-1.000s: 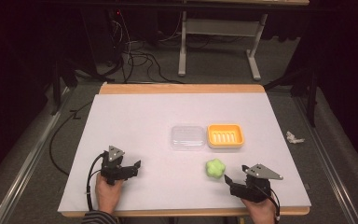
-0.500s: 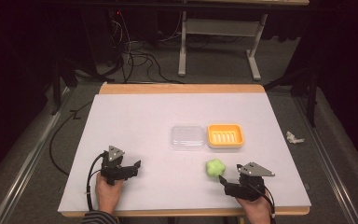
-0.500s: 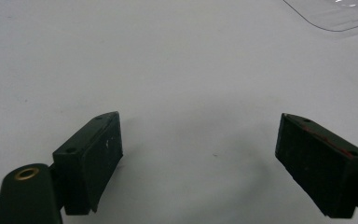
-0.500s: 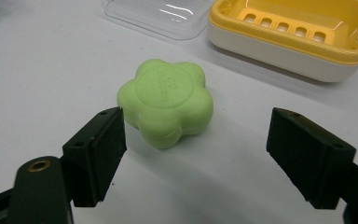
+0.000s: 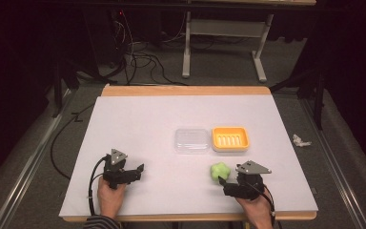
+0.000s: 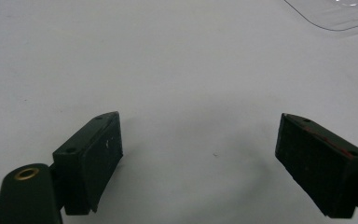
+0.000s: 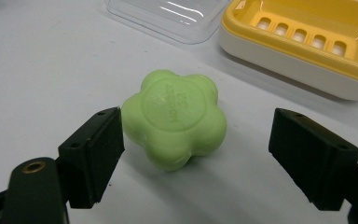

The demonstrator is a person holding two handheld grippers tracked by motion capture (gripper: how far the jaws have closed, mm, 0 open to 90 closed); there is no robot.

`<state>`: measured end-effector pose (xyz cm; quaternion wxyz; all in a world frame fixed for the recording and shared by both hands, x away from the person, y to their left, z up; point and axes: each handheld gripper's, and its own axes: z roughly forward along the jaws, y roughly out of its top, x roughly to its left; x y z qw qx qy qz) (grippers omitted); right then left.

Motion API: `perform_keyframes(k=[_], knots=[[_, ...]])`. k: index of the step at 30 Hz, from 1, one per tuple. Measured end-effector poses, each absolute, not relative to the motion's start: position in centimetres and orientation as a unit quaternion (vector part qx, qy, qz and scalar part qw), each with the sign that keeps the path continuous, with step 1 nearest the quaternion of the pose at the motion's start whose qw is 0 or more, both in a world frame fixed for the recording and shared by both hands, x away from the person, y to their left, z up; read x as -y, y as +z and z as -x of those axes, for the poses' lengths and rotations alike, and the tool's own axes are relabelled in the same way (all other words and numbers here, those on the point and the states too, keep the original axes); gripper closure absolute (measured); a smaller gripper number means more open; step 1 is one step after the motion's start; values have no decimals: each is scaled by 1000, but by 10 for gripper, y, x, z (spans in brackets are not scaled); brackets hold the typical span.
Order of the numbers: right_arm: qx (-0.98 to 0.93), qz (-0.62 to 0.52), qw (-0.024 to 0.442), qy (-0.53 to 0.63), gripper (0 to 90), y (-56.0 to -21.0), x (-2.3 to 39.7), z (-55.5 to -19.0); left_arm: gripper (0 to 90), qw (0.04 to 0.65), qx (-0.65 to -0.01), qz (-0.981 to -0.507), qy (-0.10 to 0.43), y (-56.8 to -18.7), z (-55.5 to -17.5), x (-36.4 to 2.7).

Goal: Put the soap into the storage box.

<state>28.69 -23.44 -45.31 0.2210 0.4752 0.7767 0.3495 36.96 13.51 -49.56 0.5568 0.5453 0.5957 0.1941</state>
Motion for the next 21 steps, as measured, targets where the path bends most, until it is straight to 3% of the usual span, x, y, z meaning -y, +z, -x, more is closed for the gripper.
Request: perform_keyframes(k=[21], knots=[[-807, -465, 194, 310, 150, -459, 215, -311, 154, 556, -596, -546, 193, -495, -370, -136]])
